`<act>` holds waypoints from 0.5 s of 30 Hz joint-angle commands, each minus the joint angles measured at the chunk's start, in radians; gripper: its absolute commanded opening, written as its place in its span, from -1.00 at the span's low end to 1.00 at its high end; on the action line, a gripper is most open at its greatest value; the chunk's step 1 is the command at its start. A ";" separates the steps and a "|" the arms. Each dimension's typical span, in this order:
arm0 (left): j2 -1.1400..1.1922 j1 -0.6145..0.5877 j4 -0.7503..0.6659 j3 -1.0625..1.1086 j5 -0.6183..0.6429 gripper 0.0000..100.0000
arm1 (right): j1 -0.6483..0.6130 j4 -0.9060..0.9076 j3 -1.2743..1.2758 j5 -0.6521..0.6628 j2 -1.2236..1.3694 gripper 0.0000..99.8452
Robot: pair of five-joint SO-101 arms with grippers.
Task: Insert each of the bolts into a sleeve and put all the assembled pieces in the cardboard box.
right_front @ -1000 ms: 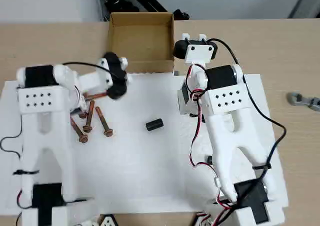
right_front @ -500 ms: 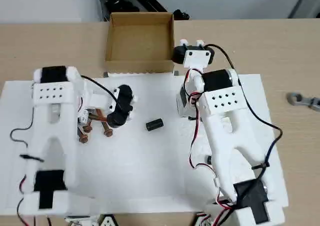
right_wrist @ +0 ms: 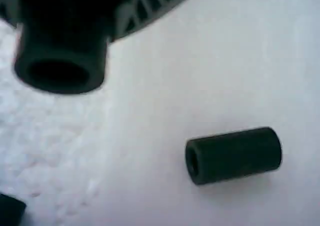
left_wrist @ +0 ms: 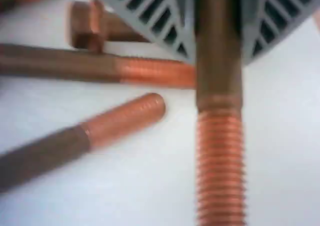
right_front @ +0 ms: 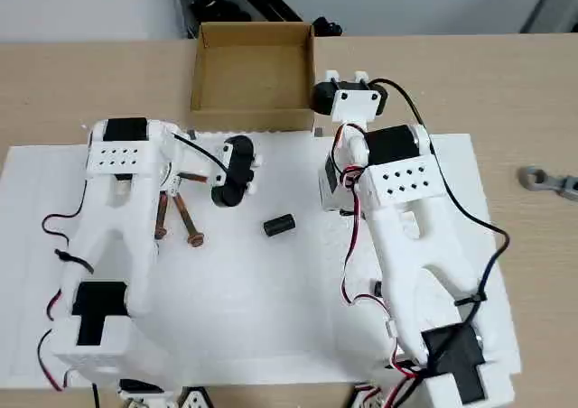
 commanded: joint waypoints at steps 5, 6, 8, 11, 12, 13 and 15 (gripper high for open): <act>-0.006 0.034 -0.028 -0.002 0.048 -0.97 | 0.012 -0.012 -0.005 0.009 -0.054 -0.98; -0.006 0.038 -0.028 -0.002 0.055 -0.94 | 0.012 -0.012 -0.005 0.009 -0.054 -0.98; -0.006 0.044 -0.028 -0.002 0.069 -0.89 | 0.012 -0.010 -0.005 0.009 -0.054 -0.98; -0.006 0.052 -0.028 -0.002 0.069 -0.86 | 0.012 -0.007 -0.005 0.009 -0.054 -0.98; -0.006 0.055 -0.028 -0.002 0.071 -0.86 | 0.012 -0.007 -0.005 0.009 -0.054 -0.98; -0.006 0.058 -0.028 -0.002 0.077 -0.86 | 0.012 -0.007 -0.005 0.009 -0.054 -0.98; -0.006 0.068 -0.028 -0.002 0.109 -0.86 | 0.012 -0.007 -0.005 0.009 -0.054 -0.98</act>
